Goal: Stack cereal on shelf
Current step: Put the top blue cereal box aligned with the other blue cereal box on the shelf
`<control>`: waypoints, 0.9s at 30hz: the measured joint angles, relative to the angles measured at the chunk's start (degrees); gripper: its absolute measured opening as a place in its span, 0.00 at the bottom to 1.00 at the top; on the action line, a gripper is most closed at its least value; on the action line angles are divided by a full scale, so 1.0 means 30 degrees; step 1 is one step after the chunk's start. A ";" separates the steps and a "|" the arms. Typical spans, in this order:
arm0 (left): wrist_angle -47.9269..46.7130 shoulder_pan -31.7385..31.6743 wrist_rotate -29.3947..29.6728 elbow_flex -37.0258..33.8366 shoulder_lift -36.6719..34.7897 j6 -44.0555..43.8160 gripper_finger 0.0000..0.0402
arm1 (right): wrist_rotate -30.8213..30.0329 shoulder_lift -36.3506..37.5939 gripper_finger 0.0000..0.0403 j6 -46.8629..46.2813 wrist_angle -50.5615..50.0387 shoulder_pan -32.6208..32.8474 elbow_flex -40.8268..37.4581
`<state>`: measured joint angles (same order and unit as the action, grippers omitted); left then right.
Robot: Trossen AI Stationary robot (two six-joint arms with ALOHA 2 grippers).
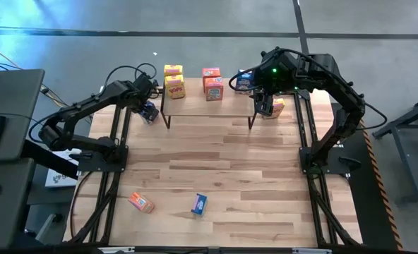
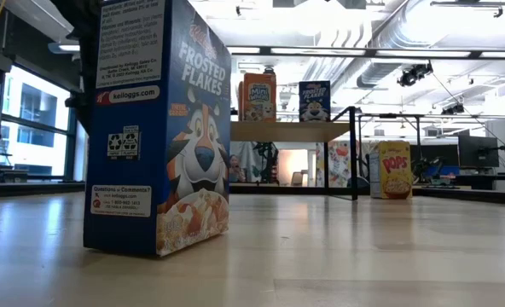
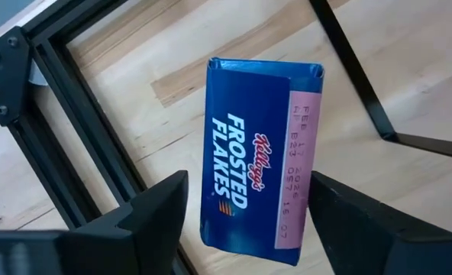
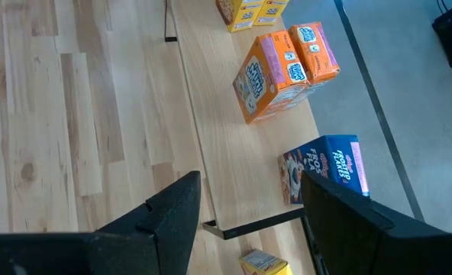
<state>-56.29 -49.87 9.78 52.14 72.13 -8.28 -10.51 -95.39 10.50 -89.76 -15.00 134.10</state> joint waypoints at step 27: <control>-0.1789 0.0015 -0.0593 0.0000 -0.1177 0.0489 0.37 | -0.0099 0.0000 0.54 0.0219 0.0000 0.0000 0.0000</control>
<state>-61.66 -49.82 8.00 52.14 68.60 -6.81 -10.81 -95.39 11.16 -89.76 -15.00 134.10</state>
